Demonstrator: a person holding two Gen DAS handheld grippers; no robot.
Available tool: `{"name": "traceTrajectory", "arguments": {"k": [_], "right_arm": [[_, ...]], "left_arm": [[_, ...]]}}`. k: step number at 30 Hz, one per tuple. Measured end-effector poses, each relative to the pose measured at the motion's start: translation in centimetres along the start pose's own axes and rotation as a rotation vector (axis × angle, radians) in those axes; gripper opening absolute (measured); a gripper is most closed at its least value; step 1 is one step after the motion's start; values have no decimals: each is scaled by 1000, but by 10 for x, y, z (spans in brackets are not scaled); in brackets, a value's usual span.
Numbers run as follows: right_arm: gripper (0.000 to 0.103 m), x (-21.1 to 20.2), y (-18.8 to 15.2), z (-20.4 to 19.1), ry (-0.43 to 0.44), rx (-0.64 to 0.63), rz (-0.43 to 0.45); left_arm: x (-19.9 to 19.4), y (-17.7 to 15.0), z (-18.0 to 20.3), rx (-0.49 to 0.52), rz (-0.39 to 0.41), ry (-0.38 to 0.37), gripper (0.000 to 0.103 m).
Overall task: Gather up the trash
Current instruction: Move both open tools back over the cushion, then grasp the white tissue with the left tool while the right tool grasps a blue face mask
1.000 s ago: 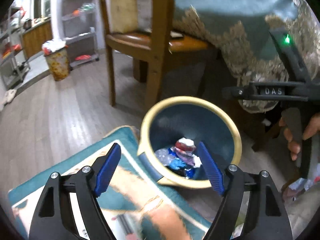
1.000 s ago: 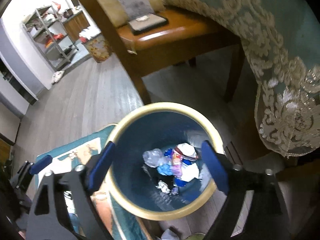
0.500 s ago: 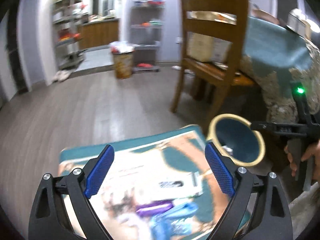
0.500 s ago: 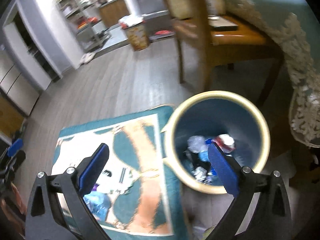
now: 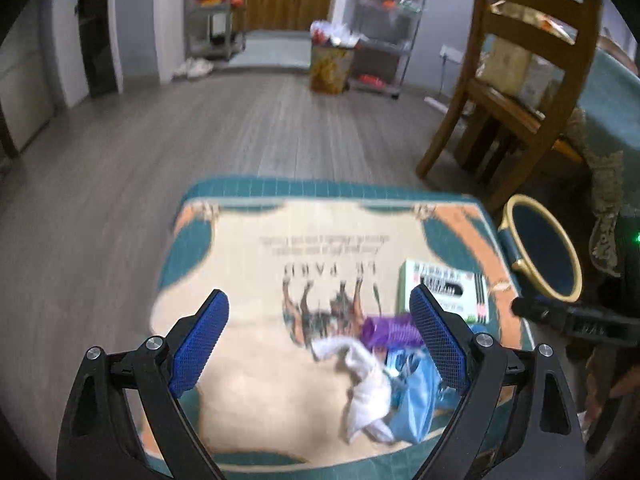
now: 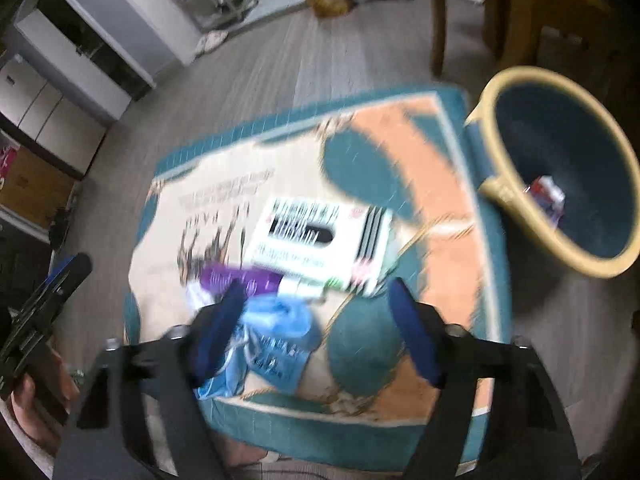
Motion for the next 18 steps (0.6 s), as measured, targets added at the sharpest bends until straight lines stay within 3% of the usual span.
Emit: {"name": "traceTrajectory", "arguments": {"k": [3,6,8,10,12,18], "right_arm": [[52,17,-16,-14,-15,-68,-54],[47,28,-25,-20,-28,-114,-81],[40,35,-28,-19,-30,-126,-103],[17,39,-29,-18,-10,-113,-121],[5,39,-27,-19,5,-111,-121],[4,7,1,-16,24,-72,-1]], "left_arm": [[15,-16,3,19,-64,-9,87],[32,-30,9,67,-138,-19,78],[38,-36,15,92,-160,-38,78],[43,-42,20,101,-183,-58,77],[50,-49,24,93,-227,-72,70],[63,-62,33,77,-309,-115,56]]}}
Point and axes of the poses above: each gripper's, at about its wrist camera, not at the fingertips, and x roughly the way its jaws point, z to its right, y to its top, the point moved 2 cm from there along x, roughly the way its jaws point, and after that the axes turned 13 degrees about z, right-handed, at the moved point
